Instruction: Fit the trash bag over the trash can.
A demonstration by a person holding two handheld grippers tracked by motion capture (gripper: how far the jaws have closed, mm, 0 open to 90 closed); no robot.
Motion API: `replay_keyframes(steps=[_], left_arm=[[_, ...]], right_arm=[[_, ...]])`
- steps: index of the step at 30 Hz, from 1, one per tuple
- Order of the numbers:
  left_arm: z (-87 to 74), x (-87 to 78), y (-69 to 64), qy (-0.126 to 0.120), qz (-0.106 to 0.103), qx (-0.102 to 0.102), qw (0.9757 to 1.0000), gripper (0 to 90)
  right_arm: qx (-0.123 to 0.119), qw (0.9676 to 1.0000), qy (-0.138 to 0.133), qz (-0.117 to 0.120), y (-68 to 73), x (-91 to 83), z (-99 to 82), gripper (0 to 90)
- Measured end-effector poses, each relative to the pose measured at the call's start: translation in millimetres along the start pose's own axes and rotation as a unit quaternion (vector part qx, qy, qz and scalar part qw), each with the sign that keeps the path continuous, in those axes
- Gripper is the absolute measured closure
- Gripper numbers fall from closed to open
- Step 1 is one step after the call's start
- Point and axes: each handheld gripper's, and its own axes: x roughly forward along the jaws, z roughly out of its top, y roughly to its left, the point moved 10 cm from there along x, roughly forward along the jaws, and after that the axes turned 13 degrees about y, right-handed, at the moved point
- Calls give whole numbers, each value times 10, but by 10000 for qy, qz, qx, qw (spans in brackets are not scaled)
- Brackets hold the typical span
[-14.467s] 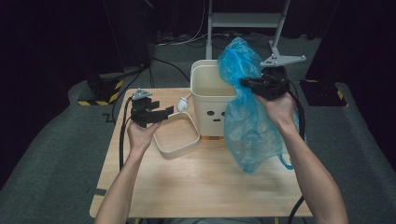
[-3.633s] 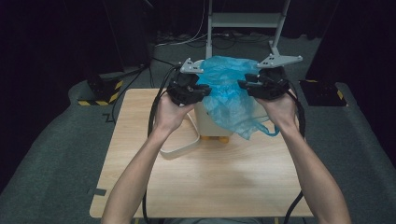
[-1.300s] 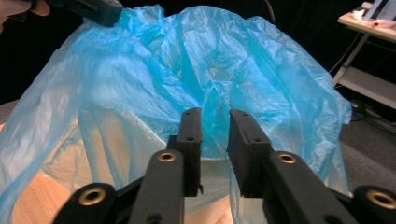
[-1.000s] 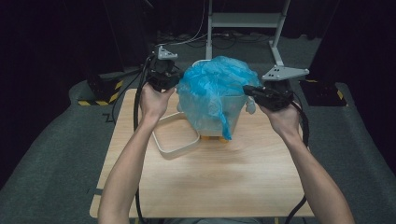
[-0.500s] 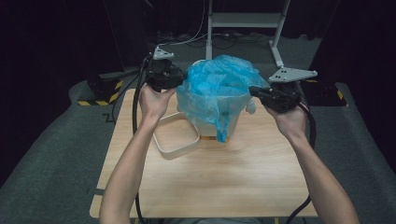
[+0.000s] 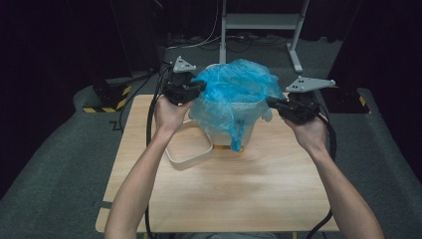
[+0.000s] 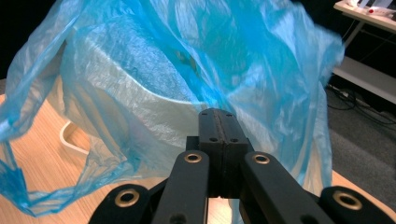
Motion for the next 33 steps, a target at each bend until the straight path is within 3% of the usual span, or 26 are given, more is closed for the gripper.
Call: replay_keyframes(steps=[2,7,9,12,17,19,22,24,28,30,33], left_arm=[[32,6,38,25,180,36,9998,893],[62,29,140,-29,129,-165,9998,894],[54,36,120,-26,153,-139,9998,891],[66,13,103,-79,173,-101,9998,873],[76,14,104,-80,175,-77,9998,854],[76,19,102,-87,175,-53,9998,873],[91,23,101,-152,196,-8,9997,887],[105,13,109,-206,200,-13,9996,889],[115,0,144,-279,225,-45,9993,889],[118,8,175,-324,216,-107,9992,890],[113,51,246,-260,491,-15,9985,892]], right_arm=[[7,10000,20,-10,-8,-1,-12,900],[-52,10000,43,22,8,-6,-17,880],[-78,9999,-105,52,21,-45,13,788],[-107,9984,-548,99,43,-212,134,699],[-192,9966,-793,-145,4,-332,328,656],[-194,9961,-794,-336,-47,-306,402,636],[-178,9961,-779,-383,-90,-230,478,627],[-189,9969,-685,-337,-116,-146,519,670],[-258,9980,-521,-253,-168,5,571,888],[-177,9982,-529,-234,-222,51,602,899],[-5,9981,-573,-227,-323,114,649,900]])
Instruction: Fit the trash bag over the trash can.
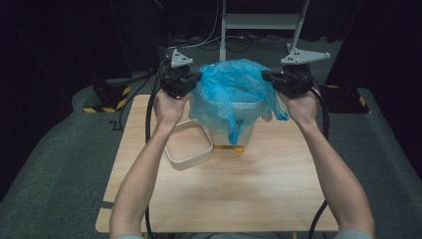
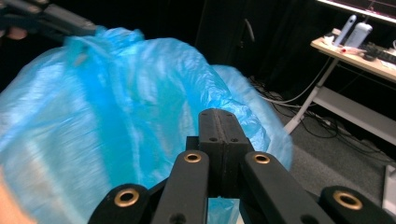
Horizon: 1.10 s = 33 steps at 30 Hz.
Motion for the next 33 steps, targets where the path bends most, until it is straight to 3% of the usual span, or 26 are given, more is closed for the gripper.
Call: replay_keyframes(steps=[4,12,19,25,28,30,33], left_arm=[[-1,88,76,22,-71,-220,9997,893],[67,226,151,62,-17,-290,9996,893],[67,321,181,139,-55,-384,9992,893],[45,431,227,183,-173,-580,9980,894],[46,449,212,197,-183,-552,9981,893],[51,419,194,139,-206,-566,9981,849],[52,323,188,44,-165,-574,9982,703]], right_arm=[[191,9998,36,-79,-126,115,-18,900],[450,9985,186,-252,-318,322,0,900],[586,9968,453,-303,-402,511,-54,900],[793,9950,548,-248,-483,581,-100,900],[816,9944,630,-229,-475,613,-123,899],[820,9944,636,-190,-465,605,-124,867],[878,9947,497,-204,-469,526,-105,769]])
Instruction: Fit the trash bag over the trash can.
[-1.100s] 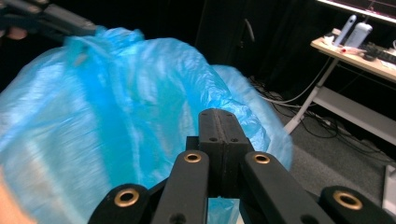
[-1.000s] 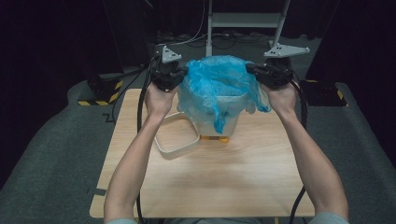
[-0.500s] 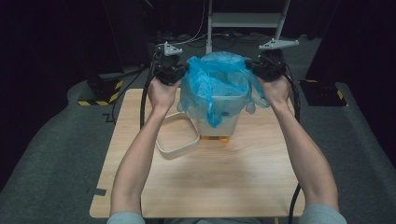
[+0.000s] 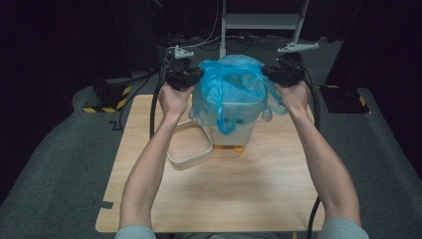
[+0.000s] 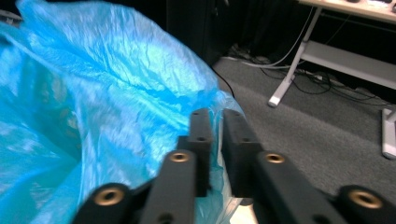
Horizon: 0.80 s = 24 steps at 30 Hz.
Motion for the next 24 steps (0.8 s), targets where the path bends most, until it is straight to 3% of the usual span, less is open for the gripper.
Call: replay_keyframes(steps=[5,9,14,18,21,24], left_arm=[[-7,-202,-59,-158,-27,17,9999,539],[-17,-320,-138,-262,-36,122,9996,519],[-73,-319,-203,-91,-74,173,9998,541],[-87,-264,-202,-2,-197,84,9998,592],[-96,-219,-202,42,-257,94,9996,676],[-88,-195,-193,31,-280,93,9996,782]], right_arm=[[-32,9996,-275,-93,6,-205,31,695],[-146,9984,-542,-91,73,-375,76,679],[-457,9964,-715,-55,230,-483,122,685],[-758,9964,-373,-40,329,-345,94,672],[-681,9976,-138,-2,286,-188,56,684],[-583,9983,36,37,209,-60,21,772]])
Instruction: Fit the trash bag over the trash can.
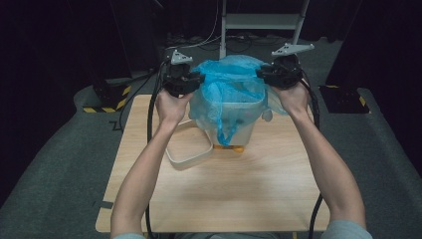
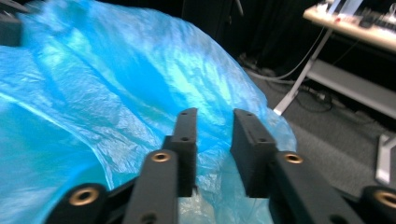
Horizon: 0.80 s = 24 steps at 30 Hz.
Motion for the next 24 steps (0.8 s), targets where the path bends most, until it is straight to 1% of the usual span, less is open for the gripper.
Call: replay_keyframes(steps=[3,4,6,8,11,15,17,20,22,24], left_arm=[[24,7,20,-61,35,25,10000,878],[30,13,27,-61,53,35,10000,892],[45,33,36,-26,70,52,10000,896],[80,33,45,-92,112,86,9999,897],[149,15,65,-268,114,19,9996,898],[236,7,110,-443,208,-31,9988,898],[253,34,140,-451,182,-130,9987,898],[262,95,191,-422,199,-225,9987,898],[259,152,243,-385,222,-308,9985,898],[257,210,281,-364,190,-398,9984,898]], right_arm=[[59,10000,-44,-27,-52,0,0,890],[42,9999,-92,-41,-62,-17,10,899],[29,9998,-167,-63,-67,-47,33,900],[-23,9997,-241,-95,-60,-86,71,900],[12,9993,-352,-114,-58,-128,147,900],[65,9993,-358,-107,-87,-110,235,900],[115,9994,-307,-82,-101,-79,251,900],[192,9995,-251,-45,-129,-12,258,899],[242,9994,-226,-46,-149,29,255,900],[315,9993,-193,-20,-175,68,250,900]])
